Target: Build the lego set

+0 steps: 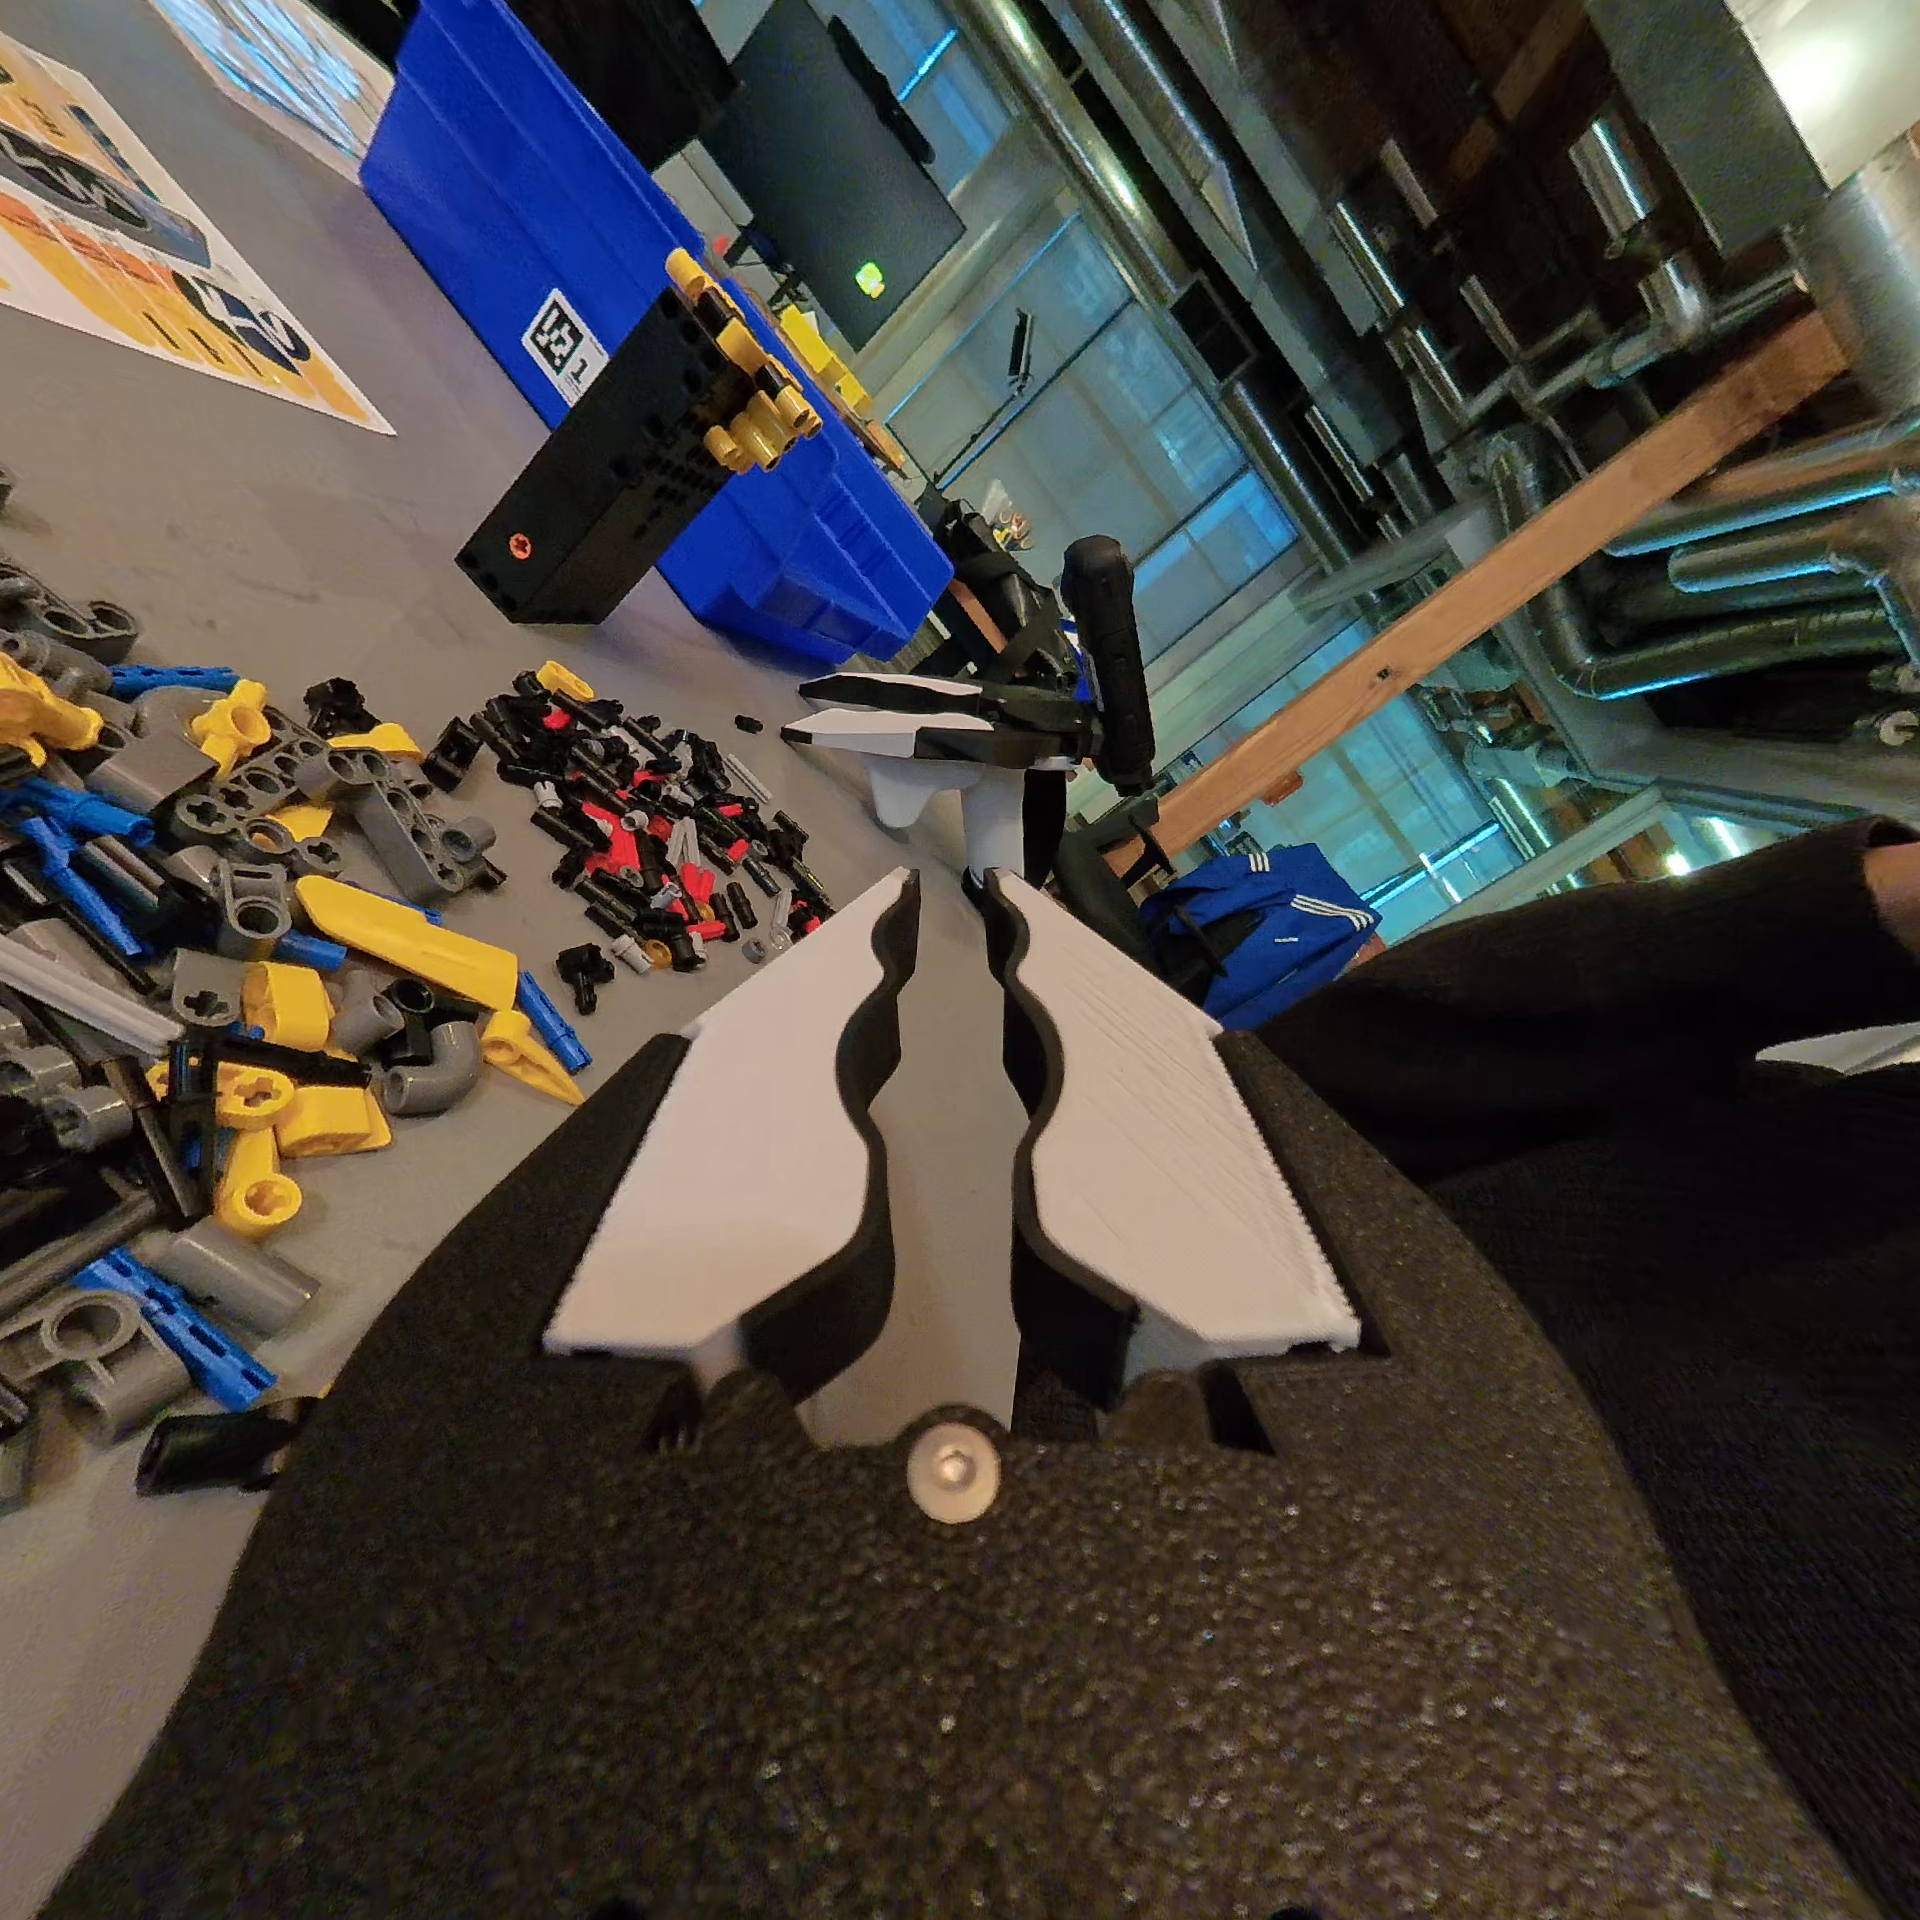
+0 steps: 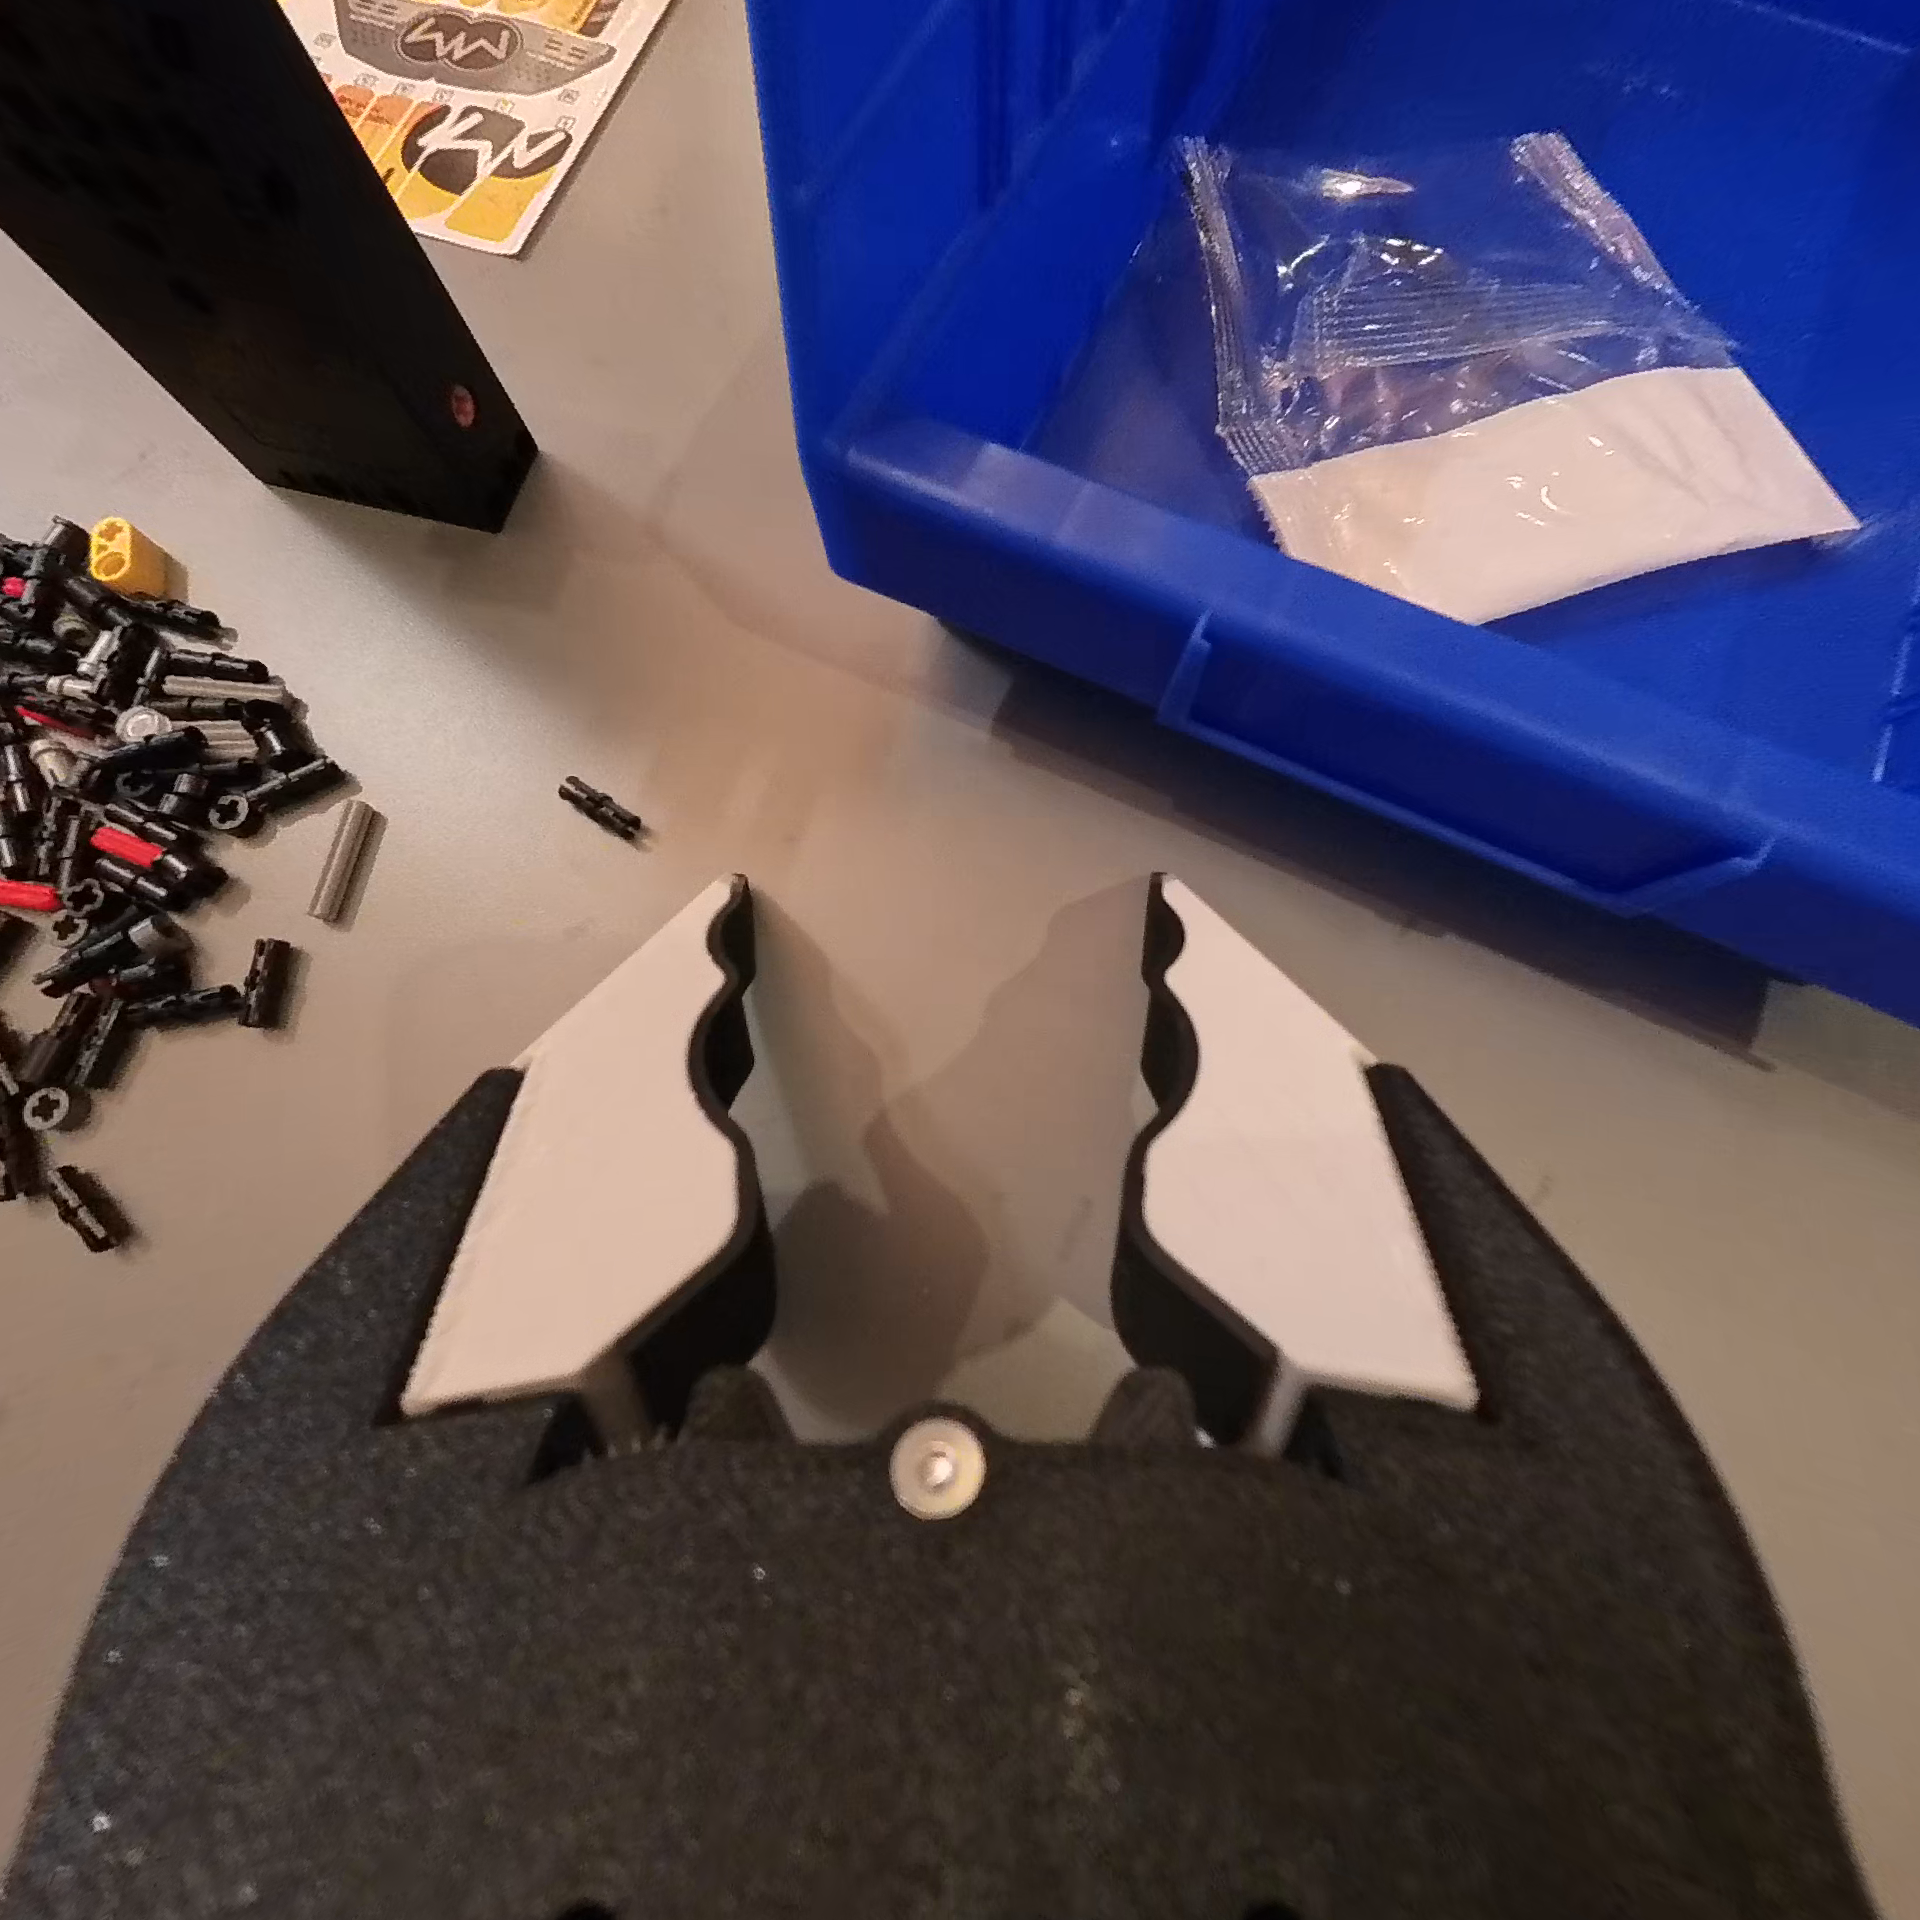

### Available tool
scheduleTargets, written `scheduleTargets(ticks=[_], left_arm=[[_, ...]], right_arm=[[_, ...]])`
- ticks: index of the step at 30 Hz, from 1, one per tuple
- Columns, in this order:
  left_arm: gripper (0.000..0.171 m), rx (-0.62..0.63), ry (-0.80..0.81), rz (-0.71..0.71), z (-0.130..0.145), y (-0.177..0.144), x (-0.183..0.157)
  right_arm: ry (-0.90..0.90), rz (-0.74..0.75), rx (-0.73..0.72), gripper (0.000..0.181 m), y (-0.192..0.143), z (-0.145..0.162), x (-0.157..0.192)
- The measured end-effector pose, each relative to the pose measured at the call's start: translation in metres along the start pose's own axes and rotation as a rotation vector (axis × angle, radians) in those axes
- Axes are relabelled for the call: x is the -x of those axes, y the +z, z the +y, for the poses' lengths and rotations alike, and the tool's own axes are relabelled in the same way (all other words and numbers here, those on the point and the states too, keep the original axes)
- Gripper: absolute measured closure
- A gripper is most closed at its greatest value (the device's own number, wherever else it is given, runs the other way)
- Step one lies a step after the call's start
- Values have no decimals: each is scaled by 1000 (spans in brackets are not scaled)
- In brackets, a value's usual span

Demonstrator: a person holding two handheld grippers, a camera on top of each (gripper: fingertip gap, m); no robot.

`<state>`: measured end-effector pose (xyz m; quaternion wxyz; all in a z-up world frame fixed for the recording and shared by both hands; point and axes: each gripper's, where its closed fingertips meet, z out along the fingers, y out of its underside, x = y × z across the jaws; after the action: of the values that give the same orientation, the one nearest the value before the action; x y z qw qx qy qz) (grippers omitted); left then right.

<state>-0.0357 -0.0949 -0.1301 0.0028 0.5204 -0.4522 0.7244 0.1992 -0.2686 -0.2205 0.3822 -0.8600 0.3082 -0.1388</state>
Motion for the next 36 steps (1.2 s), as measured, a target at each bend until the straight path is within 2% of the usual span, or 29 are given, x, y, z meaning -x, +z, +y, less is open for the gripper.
scheduleTargets(ticks=[25, 31, 36], left_arm=[[159, -1, 4, 2, 0, 0, -1], [159, 7, 13, -11, 1, 1, 0], [159, 5, 14, -9, 1, 1, 0]], right_arm=[[0, 0, 0, 105, 0, 0, 0], [38, -82, -18, 103, -3, -1, 2], [22, -68, -13, 103, -3, -1, 2]])
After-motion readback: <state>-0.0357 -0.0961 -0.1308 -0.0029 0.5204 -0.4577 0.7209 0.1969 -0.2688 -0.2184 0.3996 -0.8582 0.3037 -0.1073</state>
